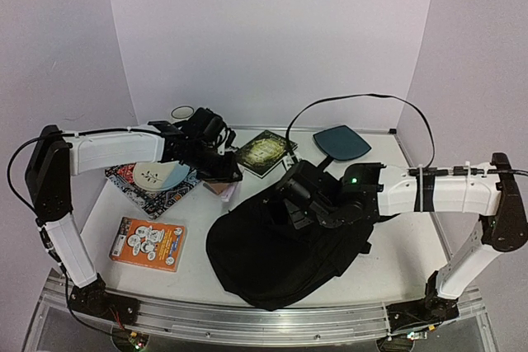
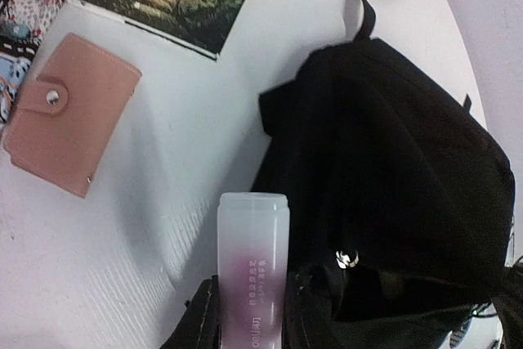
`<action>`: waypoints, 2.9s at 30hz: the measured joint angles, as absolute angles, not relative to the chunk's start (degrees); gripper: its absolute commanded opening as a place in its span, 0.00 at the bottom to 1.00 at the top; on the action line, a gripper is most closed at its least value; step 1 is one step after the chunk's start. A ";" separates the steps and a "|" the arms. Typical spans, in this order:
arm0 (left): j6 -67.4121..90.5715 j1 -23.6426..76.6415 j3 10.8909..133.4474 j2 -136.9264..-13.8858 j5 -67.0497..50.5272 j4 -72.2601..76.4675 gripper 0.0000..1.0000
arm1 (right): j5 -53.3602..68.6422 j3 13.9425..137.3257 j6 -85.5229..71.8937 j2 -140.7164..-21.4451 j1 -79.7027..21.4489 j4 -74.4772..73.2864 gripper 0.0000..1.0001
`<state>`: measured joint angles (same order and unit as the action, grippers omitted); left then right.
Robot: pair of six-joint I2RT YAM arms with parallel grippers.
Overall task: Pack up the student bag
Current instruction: Place the pen in the lower front pocket of the bag.
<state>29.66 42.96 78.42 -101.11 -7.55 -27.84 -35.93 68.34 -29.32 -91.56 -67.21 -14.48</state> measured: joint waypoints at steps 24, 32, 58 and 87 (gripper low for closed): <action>37.00 49.19 64.01 -94.24 -26.64 -20.81 0.02 | -33.65 73.89 -25.62 -99.13 -64.88 -3.24 0.00; 43.24 49.19 64.48 -98.12 -25.73 -10.78 0.00 | -30.86 72.16 -27.34 -98.86 -64.86 -0.16 0.00; 69.43 47.96 65.23 -105.84 -18.37 4.83 0.02 | -23.83 65.73 -29.86 -94.87 -64.79 6.35 0.00; 80.46 51.11 63.45 -110.00 -14.61 19.14 0.47 | -27.48 59.98 -30.43 -91.06 -64.79 9.00 0.00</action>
